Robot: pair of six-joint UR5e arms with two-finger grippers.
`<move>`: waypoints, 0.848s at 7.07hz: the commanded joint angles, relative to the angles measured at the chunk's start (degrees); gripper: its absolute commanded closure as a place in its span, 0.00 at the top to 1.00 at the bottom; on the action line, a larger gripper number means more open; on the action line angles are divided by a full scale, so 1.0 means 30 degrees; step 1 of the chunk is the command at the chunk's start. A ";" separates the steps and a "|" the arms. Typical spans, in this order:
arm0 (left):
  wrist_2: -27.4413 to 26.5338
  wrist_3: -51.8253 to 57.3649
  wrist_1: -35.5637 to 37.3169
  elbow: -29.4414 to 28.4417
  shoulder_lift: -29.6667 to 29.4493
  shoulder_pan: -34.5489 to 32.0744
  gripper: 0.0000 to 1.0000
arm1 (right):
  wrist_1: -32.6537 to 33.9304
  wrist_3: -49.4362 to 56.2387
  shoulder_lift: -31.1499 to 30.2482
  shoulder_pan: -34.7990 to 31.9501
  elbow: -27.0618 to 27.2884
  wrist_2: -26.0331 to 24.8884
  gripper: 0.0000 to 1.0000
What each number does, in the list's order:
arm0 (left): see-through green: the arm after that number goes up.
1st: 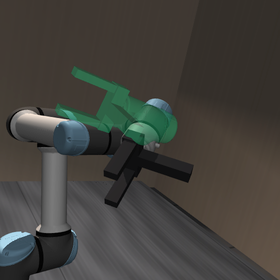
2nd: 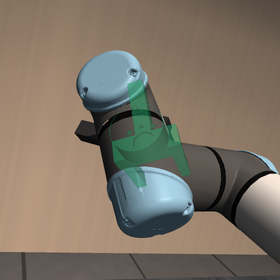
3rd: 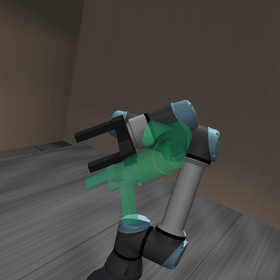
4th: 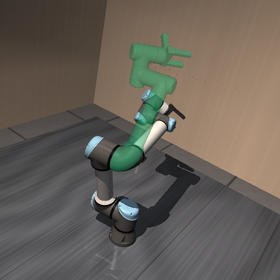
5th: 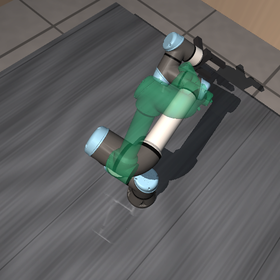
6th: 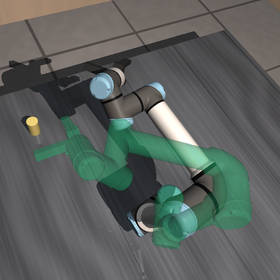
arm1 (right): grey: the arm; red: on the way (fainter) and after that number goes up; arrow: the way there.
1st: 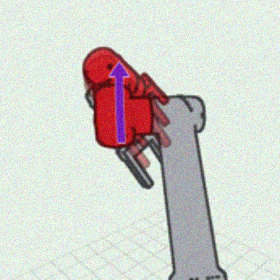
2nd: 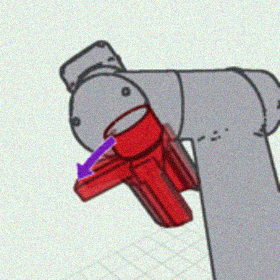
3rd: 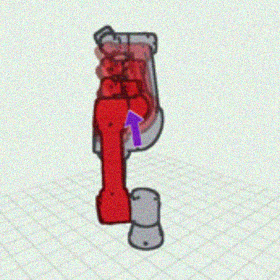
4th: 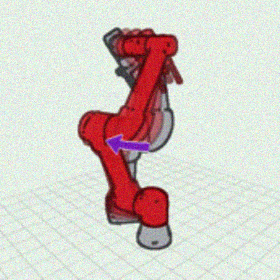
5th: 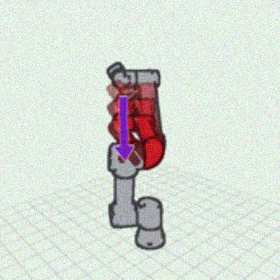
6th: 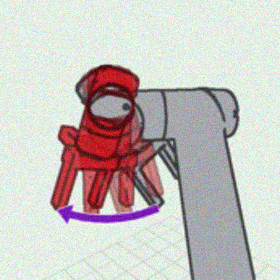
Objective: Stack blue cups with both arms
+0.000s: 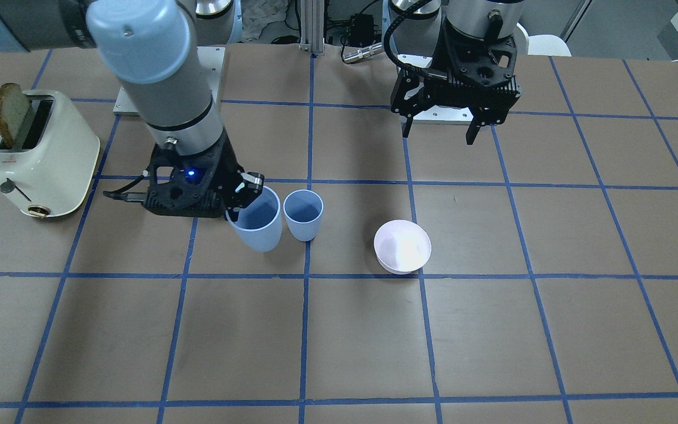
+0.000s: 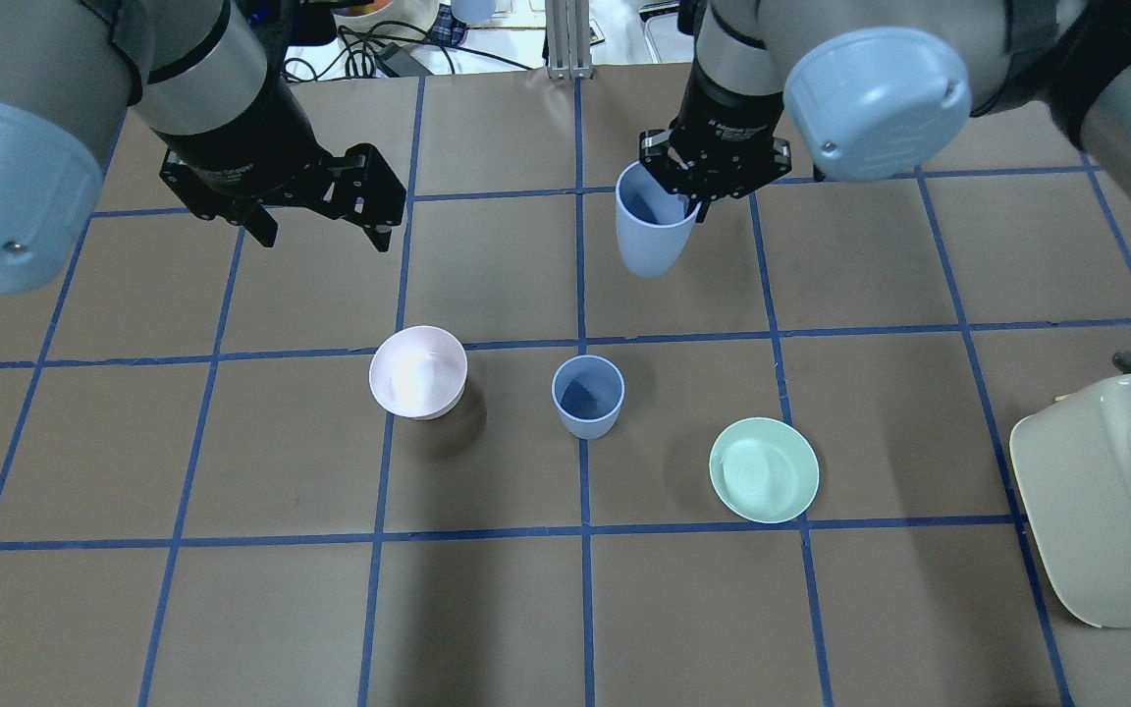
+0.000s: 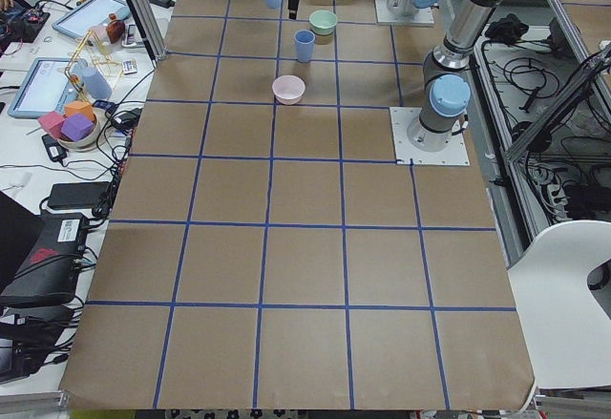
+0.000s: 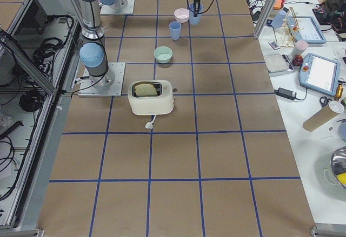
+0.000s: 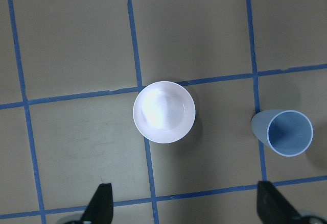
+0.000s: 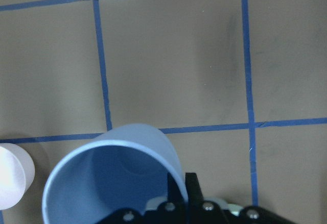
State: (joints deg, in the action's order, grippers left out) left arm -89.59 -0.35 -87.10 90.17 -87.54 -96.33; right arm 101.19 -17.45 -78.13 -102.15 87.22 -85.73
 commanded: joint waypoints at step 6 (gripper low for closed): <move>-0.0021 0.0001 0.0000 0.0000 0.0001 0.0000 1.00 | 0.2012 -0.2707 -0.0879 -0.2101 0.3179 0.0040 0.00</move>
State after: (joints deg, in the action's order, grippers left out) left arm -89.64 -0.35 -87.10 90.18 -87.54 -96.33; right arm 107.13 -24.87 -80.31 -107.59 95.87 -85.63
